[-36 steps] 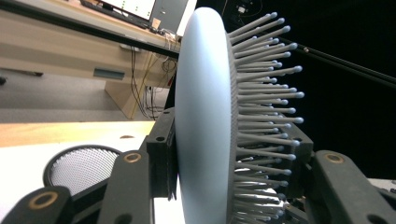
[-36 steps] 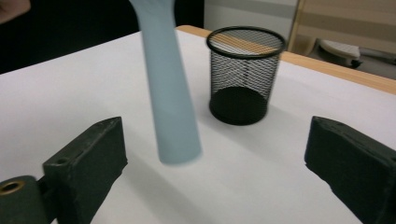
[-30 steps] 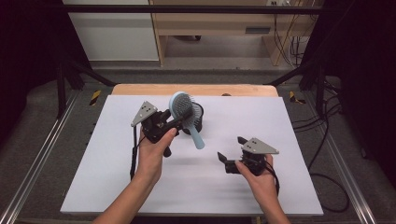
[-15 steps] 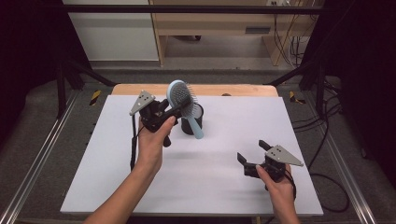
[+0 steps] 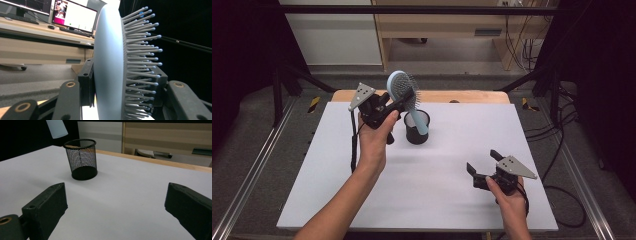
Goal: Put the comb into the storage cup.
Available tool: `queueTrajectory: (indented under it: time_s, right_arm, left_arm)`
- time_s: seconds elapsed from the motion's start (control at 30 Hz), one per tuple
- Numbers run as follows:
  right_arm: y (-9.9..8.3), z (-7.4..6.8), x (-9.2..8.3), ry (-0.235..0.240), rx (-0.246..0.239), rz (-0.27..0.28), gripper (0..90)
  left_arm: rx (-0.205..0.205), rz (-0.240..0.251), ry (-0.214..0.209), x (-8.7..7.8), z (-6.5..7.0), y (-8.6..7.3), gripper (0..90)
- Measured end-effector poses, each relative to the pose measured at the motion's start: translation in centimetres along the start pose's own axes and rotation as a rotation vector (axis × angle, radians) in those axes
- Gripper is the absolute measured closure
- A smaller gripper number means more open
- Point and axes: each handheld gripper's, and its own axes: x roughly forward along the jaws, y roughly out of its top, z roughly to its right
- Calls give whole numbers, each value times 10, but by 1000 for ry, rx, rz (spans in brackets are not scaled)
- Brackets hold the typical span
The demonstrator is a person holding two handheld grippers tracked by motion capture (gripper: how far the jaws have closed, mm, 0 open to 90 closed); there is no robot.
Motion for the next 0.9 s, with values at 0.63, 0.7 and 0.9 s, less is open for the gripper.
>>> queueTrajectory:
  time_s: [0.63,0.7,0.9]
  right_arm:
    - [-1,3,0,-10,9,-6,43]
    - [-1,3,1,-9,10,-6,43]
    - [-1,1,2,-7,7,-8,41]
  left_arm:
    - [34,-37,-3,42,-7,11,508]
    - [33,-33,-1,44,-8,11,508]
    - [15,-23,10,50,-14,9,507]
